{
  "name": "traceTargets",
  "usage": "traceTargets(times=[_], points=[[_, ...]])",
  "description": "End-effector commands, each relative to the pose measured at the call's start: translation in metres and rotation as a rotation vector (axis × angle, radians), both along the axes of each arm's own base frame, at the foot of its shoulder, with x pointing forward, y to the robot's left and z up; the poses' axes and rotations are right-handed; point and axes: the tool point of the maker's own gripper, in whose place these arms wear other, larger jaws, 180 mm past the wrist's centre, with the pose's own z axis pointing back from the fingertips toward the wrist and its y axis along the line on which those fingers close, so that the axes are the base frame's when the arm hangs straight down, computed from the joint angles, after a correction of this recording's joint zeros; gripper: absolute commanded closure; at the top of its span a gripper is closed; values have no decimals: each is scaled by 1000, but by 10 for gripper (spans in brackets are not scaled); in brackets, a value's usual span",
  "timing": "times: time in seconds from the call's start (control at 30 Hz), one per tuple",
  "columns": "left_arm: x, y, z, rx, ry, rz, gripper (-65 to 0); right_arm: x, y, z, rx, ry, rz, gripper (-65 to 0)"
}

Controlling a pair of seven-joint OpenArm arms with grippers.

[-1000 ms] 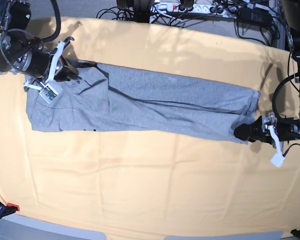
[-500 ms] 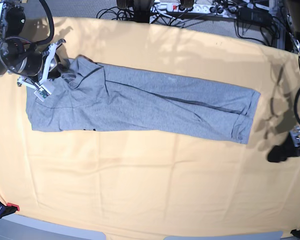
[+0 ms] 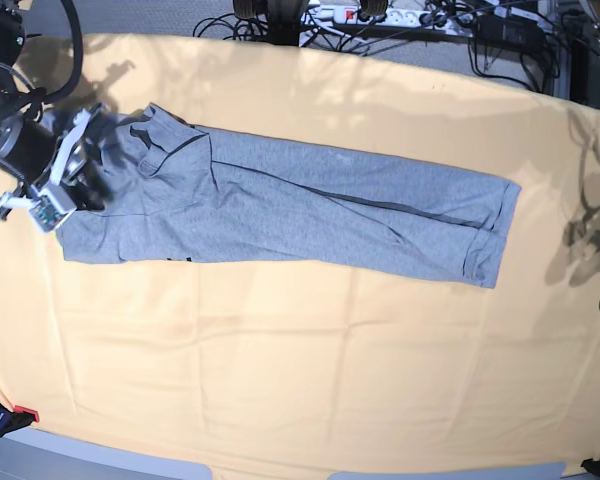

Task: Layout the t-shirt on the table in an organized manner, then fold the t-shirt properly
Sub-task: 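Press the folded sleeve end down with the right gripper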

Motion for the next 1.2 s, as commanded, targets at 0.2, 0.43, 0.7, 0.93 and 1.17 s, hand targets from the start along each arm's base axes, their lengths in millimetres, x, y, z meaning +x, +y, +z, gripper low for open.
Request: traceTargets(times=[0.2, 0.43, 0.7, 0.93, 1.17], points=[[3, 7, 24, 14, -64, 10, -449, 9, 0, -31, 173, 47, -109, 0], [9, -11, 10, -38, -63, -15, -449, 15, -14, -85, 264, 181, -238, 0], [25, -70, -23, -129, -26, -122, -447, 6, 8, -105, 275, 266, -195, 0], [22, -141, -47, -4, 53, -355, -175, 5, 9, -107, 267, 276, -190, 0], [21, -155, -31, 51, -3, -407, -452, 2, 8, -110, 255, 293, -189, 0]])
